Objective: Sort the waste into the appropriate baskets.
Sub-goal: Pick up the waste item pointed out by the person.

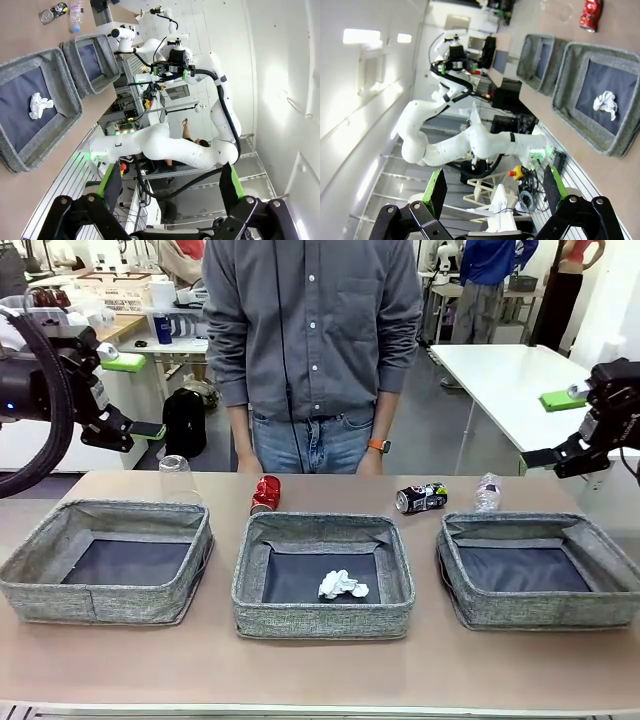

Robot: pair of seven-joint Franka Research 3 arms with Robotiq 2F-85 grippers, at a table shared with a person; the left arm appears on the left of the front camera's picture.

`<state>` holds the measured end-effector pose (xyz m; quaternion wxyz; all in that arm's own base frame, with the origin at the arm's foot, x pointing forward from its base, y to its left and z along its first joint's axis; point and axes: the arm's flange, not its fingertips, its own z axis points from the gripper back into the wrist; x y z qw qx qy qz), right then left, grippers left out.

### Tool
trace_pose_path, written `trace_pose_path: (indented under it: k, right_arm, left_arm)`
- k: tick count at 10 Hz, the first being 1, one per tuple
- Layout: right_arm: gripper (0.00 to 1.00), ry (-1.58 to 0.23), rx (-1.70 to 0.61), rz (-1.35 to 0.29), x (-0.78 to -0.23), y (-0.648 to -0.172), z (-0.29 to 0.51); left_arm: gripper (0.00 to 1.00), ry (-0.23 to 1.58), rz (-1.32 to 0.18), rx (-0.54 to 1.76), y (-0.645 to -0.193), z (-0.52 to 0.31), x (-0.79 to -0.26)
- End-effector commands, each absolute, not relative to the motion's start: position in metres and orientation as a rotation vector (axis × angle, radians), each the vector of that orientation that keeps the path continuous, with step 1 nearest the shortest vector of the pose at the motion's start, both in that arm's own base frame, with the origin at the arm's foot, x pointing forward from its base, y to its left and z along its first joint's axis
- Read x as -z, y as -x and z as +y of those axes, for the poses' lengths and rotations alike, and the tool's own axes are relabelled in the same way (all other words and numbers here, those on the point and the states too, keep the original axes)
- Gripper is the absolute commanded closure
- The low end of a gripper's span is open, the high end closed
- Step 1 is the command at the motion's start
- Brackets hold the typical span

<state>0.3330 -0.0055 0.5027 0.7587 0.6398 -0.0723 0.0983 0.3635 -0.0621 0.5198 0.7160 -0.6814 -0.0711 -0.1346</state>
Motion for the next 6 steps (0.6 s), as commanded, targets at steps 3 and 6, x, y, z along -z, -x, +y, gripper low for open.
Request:
trace_pose_path:
  k: [3,6]
  right_arm:
    - [0.0,-1.413,-0.234,-0.184,-0.5049,-0.3352,-0.0037]
    - [0.0,-1.413,-0.234,-0.184,-0.5049,-0.3352,-0.0037]
  left_arm:
    - [0.0,1.522,-0.158,0.277,-0.3621,-0.0641,-0.5223]
    - [0.0,1.522,-0.158,0.277,-0.3621,-0.0641,-0.5223]
